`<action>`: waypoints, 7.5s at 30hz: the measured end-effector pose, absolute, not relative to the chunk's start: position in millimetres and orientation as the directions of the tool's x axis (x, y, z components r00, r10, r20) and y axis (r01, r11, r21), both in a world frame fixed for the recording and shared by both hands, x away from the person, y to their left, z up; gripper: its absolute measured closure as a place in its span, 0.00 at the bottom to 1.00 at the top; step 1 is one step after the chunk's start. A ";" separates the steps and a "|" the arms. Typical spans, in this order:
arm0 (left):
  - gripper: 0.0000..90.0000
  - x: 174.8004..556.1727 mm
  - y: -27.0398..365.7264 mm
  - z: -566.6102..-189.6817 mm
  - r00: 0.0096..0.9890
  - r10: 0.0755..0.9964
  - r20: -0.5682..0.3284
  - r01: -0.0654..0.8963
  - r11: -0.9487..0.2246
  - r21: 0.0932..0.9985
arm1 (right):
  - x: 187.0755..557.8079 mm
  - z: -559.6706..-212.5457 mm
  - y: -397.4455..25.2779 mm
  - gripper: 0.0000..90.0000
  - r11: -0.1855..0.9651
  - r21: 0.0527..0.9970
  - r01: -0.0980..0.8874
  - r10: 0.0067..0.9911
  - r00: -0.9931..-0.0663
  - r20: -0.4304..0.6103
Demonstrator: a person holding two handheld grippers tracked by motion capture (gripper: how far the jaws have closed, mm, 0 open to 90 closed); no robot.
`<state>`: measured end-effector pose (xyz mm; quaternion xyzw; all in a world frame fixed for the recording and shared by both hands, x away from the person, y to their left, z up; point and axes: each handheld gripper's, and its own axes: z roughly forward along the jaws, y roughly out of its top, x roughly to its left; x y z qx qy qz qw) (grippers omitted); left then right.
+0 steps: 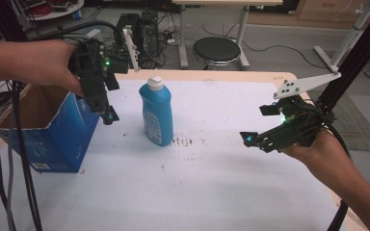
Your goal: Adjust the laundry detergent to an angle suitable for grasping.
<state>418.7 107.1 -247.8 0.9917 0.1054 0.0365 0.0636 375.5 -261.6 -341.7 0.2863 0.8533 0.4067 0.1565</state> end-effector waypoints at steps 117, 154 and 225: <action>0.10 405.4 119.8 -256.7 0.981 0.192 0.040 0.187 -0.976 0.110 | 415.9 -379.4 -64.1 0.31 0.280 0.905 0.319 0.681 -0.731 0.047; 0.10 405.1 122.2 -259.0 0.980 0.193 0.041 0.187 -0.975 0.122 | 408.6 -355.8 -79.0 0.50 0.365 0.891 0.270 0.595 -0.804 0.000; 0.10 408.3 100.5 -270.9 0.986 0.167 0.025 0.164 -0.982 0.097 | 396.3 -367.2 -156.7 0.49 0.472 0.881 0.039 0.044 -0.999 0.021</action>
